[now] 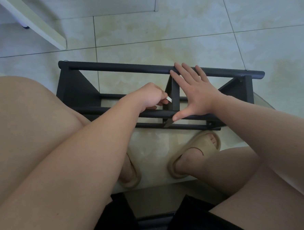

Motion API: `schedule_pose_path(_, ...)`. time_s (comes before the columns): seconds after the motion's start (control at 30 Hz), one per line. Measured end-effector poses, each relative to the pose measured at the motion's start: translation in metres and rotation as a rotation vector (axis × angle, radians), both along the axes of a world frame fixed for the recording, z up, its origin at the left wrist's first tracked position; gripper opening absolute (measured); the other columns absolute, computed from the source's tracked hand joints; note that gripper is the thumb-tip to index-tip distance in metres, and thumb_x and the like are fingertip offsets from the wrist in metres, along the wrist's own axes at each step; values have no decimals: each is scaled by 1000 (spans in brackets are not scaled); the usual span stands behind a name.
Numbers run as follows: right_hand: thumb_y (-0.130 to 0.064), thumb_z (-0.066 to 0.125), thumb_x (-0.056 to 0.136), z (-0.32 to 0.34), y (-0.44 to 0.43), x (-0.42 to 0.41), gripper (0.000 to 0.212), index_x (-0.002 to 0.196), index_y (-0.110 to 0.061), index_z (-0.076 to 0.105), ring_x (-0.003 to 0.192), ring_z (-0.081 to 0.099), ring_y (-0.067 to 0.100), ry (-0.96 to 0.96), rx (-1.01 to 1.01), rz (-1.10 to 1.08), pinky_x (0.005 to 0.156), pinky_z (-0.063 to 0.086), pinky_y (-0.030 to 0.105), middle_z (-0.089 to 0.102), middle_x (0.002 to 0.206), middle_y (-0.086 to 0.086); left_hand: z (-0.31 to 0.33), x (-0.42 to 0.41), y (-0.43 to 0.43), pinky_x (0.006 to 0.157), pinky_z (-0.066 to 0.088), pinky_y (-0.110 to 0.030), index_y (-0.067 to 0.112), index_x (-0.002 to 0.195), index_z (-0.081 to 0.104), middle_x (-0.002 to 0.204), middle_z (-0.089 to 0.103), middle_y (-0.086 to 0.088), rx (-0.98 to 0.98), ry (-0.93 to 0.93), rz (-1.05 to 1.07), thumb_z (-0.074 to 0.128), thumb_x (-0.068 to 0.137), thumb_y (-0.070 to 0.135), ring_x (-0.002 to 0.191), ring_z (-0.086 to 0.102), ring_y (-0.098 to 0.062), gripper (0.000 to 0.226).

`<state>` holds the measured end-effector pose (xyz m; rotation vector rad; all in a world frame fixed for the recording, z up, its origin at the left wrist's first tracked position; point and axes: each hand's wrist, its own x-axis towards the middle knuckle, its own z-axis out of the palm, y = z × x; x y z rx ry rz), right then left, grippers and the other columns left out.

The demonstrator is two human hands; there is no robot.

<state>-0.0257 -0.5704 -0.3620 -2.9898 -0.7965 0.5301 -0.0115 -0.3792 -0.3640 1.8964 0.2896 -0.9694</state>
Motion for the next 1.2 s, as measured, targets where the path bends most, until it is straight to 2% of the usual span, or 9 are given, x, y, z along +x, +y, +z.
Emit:
schedule_pose_path(0.13,-106,31,49,1,1,0,148,162,-18,-8,155,-17,23,5,-4,-2,125,-10,50,-18,169,4,0,1,6,78,51,-30,19,84,66,68,74,15,-2,-13,-69,54,102,21,89,66,-10,21)
schedule_pose_path(0.4,-105,35,51,3,2,0,148,162,-18,-9,155,-19,23,17,-14,-3,125,-10,51,-20,168,5,1,1,12,95,49,-37,21,82,67,70,74,16,25,-23,-207,55,102,19,87,67,-11,23)
schedule_pose_path(0.57,-105,35,51,3,2,0,148,162,-18,-9,155,-19,23,18,-14,-2,125,-9,52,-19,169,5,3,0,14,102,47,-40,22,82,66,80,74,10,44,-47,-264,55,101,17,88,67,-13,23)
schedule_pose_path(0.83,-106,33,49,3,1,-1,149,162,-18,-7,155,-17,24,17,-8,-5,125,-9,52,-18,169,5,5,-1,16,105,45,-43,22,82,69,91,76,7,94,-74,-353,57,100,18,100,67,-18,22)
schedule_pose_path(0.97,-105,34,49,4,2,-1,149,162,-18,-7,155,-18,24,20,-7,-7,125,-9,52,-19,169,5,4,0,17,106,44,-46,26,81,70,104,73,-2,143,-89,-401,61,98,21,109,63,-26,20)
schedule_pose_path(1.1,-105,35,50,5,2,-1,148,162,-18,-8,155,-18,24,21,-12,-7,125,-8,52,-19,169,5,1,1,17,102,45,-42,29,75,67,90,67,4,171,-91,-431,63,96,21,102,60,-24,23)
schedule_pose_path(1.2,-104,37,51,6,2,-1,148,162,-17,-8,155,-18,24,22,-13,-6,125,-9,52,-19,169,5,0,1,16,99,44,-39,30,74,67,87,64,8,180,-81,-456,64,95,22,99,57,-22,23)
